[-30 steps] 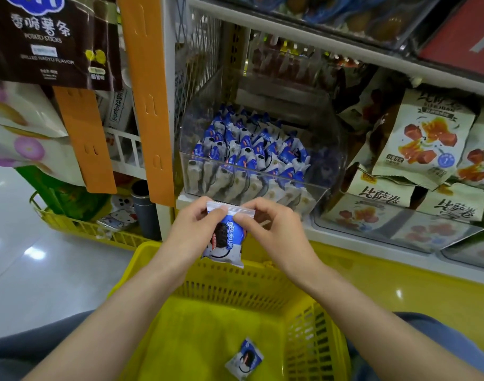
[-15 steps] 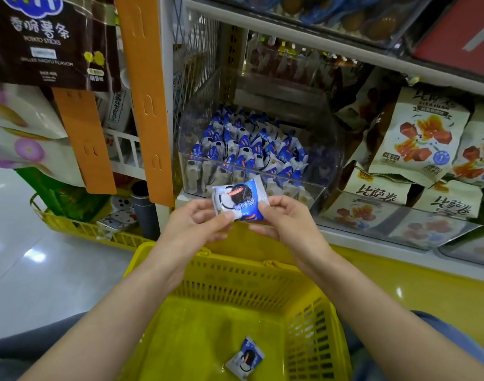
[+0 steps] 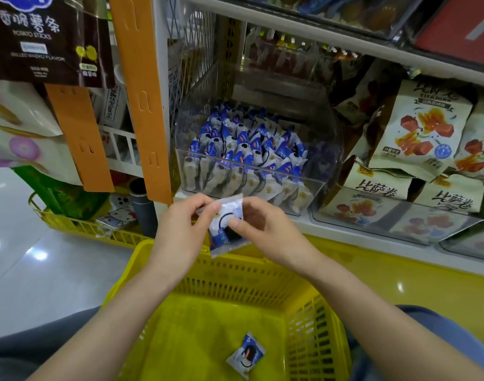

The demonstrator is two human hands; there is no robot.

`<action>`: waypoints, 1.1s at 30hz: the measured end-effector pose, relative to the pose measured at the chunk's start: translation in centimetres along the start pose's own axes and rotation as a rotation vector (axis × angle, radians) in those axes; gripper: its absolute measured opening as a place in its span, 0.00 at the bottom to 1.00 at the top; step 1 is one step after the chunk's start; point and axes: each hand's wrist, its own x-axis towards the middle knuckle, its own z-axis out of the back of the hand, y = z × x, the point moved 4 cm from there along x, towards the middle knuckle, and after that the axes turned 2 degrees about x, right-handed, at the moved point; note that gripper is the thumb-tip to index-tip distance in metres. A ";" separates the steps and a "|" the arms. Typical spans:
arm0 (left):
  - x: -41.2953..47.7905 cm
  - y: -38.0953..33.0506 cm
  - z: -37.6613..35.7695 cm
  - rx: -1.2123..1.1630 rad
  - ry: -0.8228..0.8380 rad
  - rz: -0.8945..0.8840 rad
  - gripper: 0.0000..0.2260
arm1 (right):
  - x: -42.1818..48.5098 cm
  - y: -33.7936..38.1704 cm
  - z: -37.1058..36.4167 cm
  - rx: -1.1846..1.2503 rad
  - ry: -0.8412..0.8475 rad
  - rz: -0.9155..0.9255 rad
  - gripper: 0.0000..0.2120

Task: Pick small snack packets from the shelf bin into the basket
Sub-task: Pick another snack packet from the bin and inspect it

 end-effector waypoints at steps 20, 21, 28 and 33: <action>-0.2 0.2 -0.5 -0.070 -0.002 0.089 0.04 | -0.4 0.7 2.9 -0.050 -0.437 0.186 0.03; -0.1 0.4 -0.6 -0.121 0.030 0.136 0.06 | -0.5 0.8 2.9 -0.047 -0.439 0.209 0.03; -0.1 0.8 -1.4 -0.677 0.202 0.528 0.17 | -1.6 1.7 0.6 -0.483 -0.222 0.562 0.04; 0.1 0.8 -0.7 -0.565 0.062 0.429 0.08 | -1.5 1.3 0.2 -0.293 -0.238 0.385 0.04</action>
